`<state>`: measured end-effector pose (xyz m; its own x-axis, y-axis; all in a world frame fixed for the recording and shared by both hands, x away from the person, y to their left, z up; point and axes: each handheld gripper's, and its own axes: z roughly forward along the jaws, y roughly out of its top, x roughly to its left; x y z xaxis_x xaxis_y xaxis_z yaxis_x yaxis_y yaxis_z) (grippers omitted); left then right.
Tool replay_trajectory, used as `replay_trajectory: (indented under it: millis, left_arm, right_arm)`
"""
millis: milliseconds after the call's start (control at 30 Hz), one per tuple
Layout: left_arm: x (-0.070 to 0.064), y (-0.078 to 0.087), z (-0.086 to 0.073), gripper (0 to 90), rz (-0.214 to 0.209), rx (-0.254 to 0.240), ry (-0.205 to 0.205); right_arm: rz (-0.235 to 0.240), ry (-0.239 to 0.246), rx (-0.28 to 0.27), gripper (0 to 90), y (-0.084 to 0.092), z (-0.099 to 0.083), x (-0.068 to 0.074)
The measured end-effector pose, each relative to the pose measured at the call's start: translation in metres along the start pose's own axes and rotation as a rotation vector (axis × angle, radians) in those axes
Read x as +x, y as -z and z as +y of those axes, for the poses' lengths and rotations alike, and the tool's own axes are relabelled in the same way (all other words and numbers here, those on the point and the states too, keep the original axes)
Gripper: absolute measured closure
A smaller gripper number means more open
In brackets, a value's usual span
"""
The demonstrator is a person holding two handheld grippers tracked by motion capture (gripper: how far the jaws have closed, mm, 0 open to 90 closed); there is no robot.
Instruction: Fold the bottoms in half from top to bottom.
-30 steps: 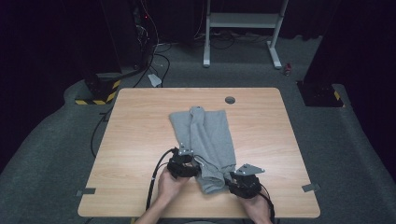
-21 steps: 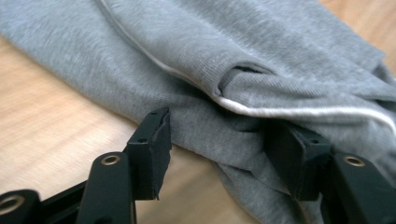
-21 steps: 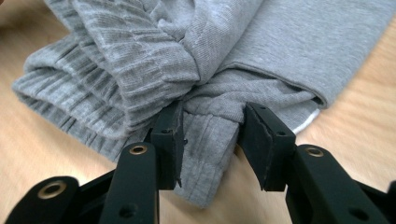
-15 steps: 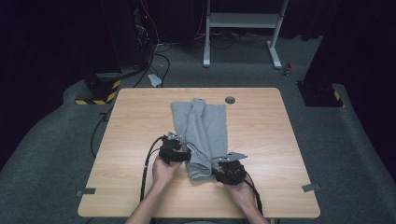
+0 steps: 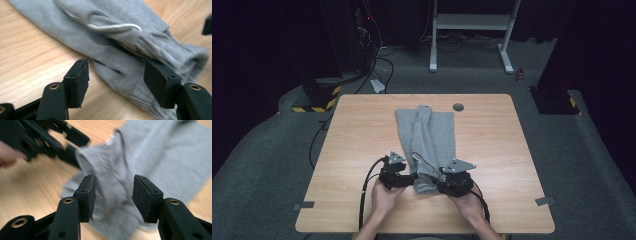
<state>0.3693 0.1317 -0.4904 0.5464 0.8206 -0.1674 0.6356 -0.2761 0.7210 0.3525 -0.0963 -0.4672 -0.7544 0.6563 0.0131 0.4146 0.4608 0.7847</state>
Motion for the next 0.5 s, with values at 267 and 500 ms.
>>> replay_trajectory:
  millis: [267, 500]
  left_arm:
    - [-0.009, -0.008, 0.001, 36.5, 0.009, 0.018, -0.041]
    - [-0.007, -0.008, -0.004, 36.4, 0.024, 0.031, -0.049]
  right_arm:
    - [0.045, 0.028, 0.047, 53.1, -0.025, 0.024, 0.009]
    - [0.036, 0.015, 0.054, 80.4, -0.02, 0.02, 0.002]
